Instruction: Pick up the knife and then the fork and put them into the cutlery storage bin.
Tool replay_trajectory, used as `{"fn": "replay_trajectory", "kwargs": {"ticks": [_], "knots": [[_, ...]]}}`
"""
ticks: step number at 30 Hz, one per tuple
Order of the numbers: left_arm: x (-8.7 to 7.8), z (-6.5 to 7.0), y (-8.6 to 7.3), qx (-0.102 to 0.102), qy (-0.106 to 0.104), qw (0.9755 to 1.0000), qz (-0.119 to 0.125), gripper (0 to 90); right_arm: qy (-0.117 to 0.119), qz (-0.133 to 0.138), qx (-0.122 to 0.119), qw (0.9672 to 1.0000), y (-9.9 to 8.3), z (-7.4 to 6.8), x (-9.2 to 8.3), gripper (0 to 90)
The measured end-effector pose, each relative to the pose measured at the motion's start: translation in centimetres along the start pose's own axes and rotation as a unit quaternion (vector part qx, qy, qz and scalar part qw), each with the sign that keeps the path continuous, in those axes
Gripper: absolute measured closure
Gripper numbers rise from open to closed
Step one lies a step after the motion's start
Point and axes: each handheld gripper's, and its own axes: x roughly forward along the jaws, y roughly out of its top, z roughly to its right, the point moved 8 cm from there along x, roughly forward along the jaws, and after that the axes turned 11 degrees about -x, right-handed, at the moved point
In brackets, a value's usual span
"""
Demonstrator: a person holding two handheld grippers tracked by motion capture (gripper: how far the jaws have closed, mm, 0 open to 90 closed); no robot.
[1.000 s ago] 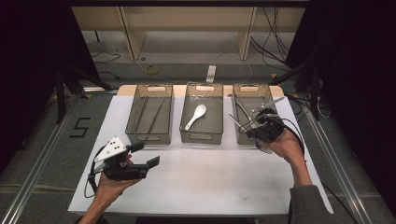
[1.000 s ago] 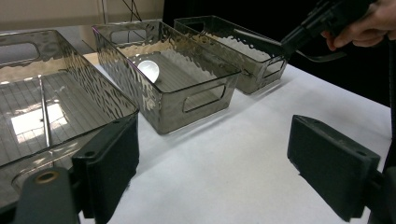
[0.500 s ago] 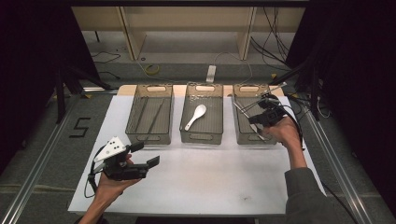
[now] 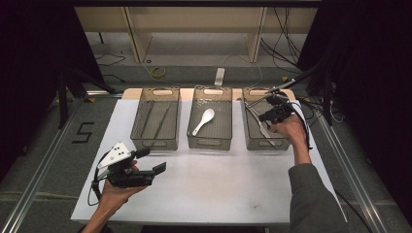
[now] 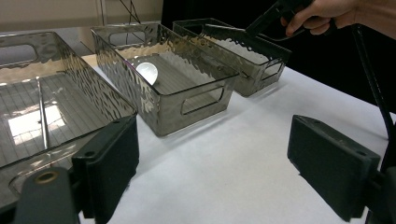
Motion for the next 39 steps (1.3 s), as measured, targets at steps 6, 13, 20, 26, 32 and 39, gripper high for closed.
{"fn": "replay_trajectory", "kwargs": {"ticks": [6,13,20,26,32,39], "knots": [[0.0,0.0,0.0,0.001,0.0,1.0,0.0,15.9,-0.002,-0.002,0.011,0.9999,0.1,0.3,0.4,84.7],[0.0,0.0,0.0,0.001,0.0,1.0,-0.001,15.9,-0.011,-0.005,0.02,0.9997,0.1,0.9,0.8,84.7],[0.0,0.0,0.0,0.0,-0.001,1.0,0.0,15.9,-0.018,-0.006,0.03,0.9994,0.2,1.4,1.6,84.6],[0.0,0.1,0.0,0.001,-0.002,1.0,-0.002,15.9,-0.025,-0.011,0.029,0.9992,0.2,1.4,2.2,84.5],[0.0,0.1,0.0,0.001,-0.002,1.0,-0.001,15.9,-0.027,-0.015,0.026,0.9992,0.2,1.2,2.9,84.5],[0.0,0.2,0.0,0.002,-0.003,1.0,-0.002,15.9,-0.027,-0.013,0.028,0.9992,0.1,1.2,3.2,84.4]]}}
